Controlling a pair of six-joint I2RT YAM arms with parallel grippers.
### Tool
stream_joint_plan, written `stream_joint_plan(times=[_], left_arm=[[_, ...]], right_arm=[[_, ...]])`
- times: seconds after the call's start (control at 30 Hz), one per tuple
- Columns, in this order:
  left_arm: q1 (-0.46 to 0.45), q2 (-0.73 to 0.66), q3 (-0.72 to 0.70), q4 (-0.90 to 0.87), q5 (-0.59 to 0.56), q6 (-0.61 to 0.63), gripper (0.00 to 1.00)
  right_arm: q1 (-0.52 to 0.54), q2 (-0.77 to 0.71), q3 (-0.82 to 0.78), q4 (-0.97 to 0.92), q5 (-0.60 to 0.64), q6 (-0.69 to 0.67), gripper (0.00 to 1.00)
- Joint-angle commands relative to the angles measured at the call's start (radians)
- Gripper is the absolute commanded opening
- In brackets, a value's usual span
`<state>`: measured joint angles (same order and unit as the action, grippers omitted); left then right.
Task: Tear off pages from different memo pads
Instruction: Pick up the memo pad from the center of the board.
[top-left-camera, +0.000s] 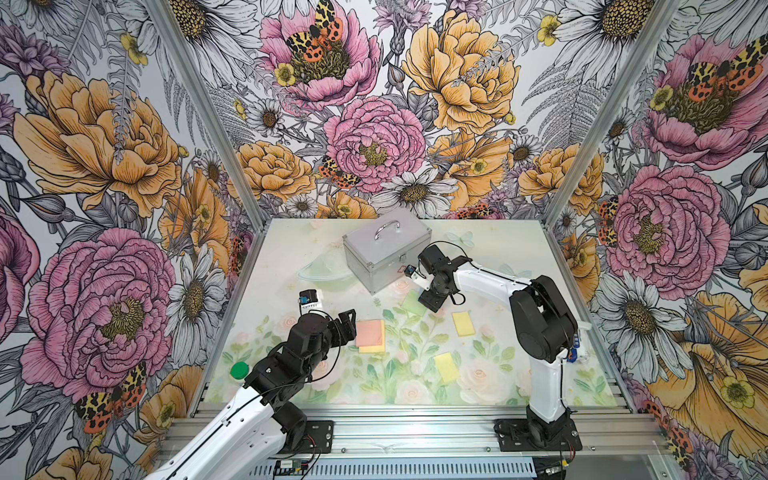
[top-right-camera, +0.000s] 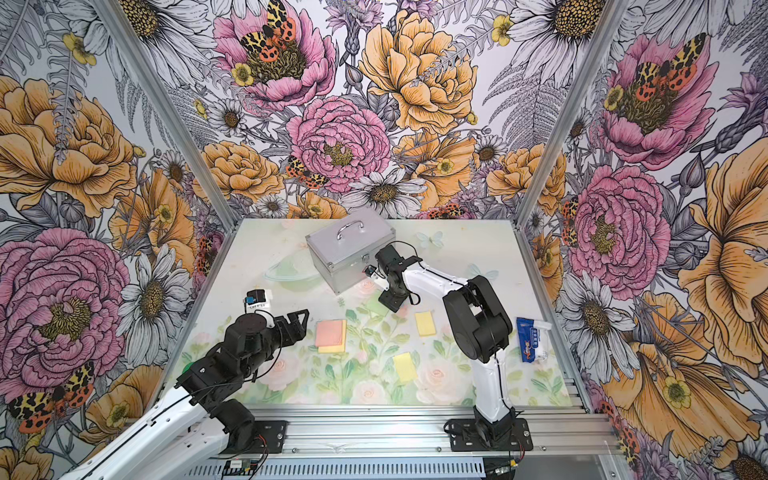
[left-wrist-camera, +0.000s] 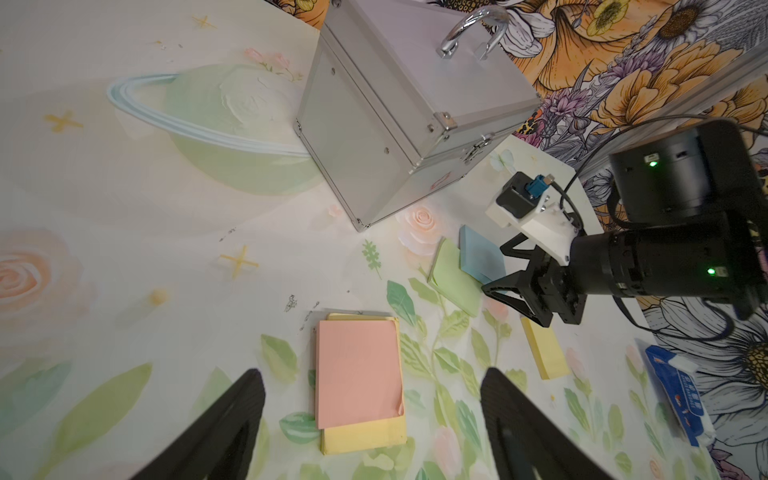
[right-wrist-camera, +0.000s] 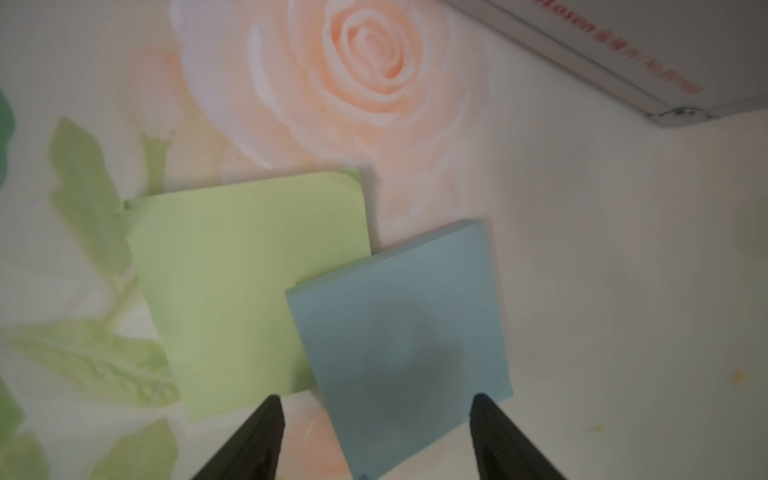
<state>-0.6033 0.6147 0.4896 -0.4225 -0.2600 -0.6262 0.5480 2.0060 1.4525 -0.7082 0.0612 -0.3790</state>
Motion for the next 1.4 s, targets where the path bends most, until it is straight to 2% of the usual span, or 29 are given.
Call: stream_joint_plan(times=[0.0, 0.4, 0.47, 0.53, 0.6, 0.63, 0.77, 0.83, 0.9, 0.93, 1.1, 1.23, 1.3, 1.37], left_arm=[[0.013, -0.012, -0.015, 0.028, 0.022, 0.015, 0.84], [0.013, -0.005, -0.023, 0.041, 0.022, 0.016, 0.85], [0.012, -0.003, -0.023, 0.045, 0.018, 0.016, 0.85], [0.013, -0.001, -0.023, 0.045, 0.016, 0.016, 0.85], [0.012, 0.002, -0.023, 0.047, 0.018, 0.016, 0.85], [0.013, 0.002, -0.023, 0.047, 0.019, 0.016, 0.85], [0.013, -0.001, -0.026, 0.047, 0.021, 0.016, 0.85], [0.013, -0.001, -0.025, 0.047, 0.022, 0.015, 0.85], [0.013, -0.001, -0.024, 0.05, 0.021, 0.014, 0.85], [0.012, 0.001, -0.024, 0.051, 0.023, 0.014, 0.85], [0.013, 0.011, -0.022, 0.069, 0.043, 0.016, 0.85], [0.013, 0.032, -0.021, 0.101, 0.111, 0.02, 0.86], [0.012, 0.044, -0.015, 0.106, 0.129, 0.017, 0.85], [0.013, 0.055, -0.009, 0.108, 0.144, 0.005, 0.86]], right_arm=[[-0.007, 0.003, 0.001, -0.01, 0.04, -0.097, 0.72], [0.023, 0.052, 0.023, -0.066, 0.052, -0.131, 0.69], [0.025, 0.077, 0.039, -0.066, 0.094, -0.13, 0.61], [0.02, 0.101, 0.057, -0.065, 0.128, -0.13, 0.49], [0.017, 0.106, 0.068, -0.065, 0.123, -0.126, 0.34], [0.017, 0.098, 0.069, -0.065, 0.113, -0.122, 0.29], [0.017, 0.022, 0.068, -0.065, 0.072, -0.106, 0.21], [0.017, -0.02, 0.064, -0.066, 0.073, -0.093, 0.13], [0.015, -0.067, 0.053, -0.066, 0.075, -0.07, 0.0], [0.012, -0.085, 0.047, -0.066, 0.07, -0.056, 0.0], [-0.008, -0.186, 0.019, -0.067, -0.015, 0.104, 0.0], [-0.015, -0.297, -0.021, -0.066, -0.248, 0.323, 0.0], [0.004, -0.326, -0.023, -0.097, -0.224, 0.461, 0.0], [0.033, -0.367, -0.054, -0.131, -0.146, 0.56, 0.0]])
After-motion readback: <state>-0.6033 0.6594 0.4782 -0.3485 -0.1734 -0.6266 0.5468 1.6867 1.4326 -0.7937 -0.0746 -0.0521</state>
